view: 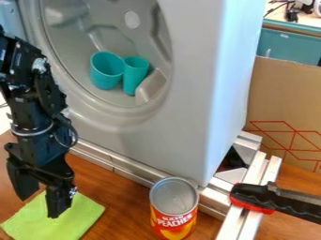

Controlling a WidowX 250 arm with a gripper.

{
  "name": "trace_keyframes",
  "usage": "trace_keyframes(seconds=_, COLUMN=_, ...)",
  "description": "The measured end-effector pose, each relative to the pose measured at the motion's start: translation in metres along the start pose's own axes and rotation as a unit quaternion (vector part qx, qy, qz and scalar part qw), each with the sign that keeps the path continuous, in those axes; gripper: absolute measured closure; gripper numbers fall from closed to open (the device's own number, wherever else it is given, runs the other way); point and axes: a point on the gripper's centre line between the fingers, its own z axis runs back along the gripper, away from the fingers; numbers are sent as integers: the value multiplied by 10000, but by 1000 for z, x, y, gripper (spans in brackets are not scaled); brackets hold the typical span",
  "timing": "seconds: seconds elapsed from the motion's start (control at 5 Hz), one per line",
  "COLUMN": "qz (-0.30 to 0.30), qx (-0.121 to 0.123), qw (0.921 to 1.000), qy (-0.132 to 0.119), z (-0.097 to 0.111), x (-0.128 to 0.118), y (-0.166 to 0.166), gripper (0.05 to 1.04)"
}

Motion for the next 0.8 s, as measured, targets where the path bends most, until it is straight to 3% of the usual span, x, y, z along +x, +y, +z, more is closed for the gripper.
trace_keyframes(seconds=0.2, qz=-12, qx=-21, qw=10000, qy=73, z=-3, x=-2, y=-1, gripper=83)
trace_keyframes(seconds=0.4, qz=-1, qx=156, qw=9997, qy=-173, z=-6, x=5, y=14, gripper=83)
trace_keyframes(seconds=0.6, qz=38, qx=487, qw=9975, qy=-511, z=-12, x=9, y=38, gripper=83)
trace_keyframes(seconds=0.8, qz=142, qx=675, qw=9962, qy=-526, z=-23, x=7, y=53, gripper=83)
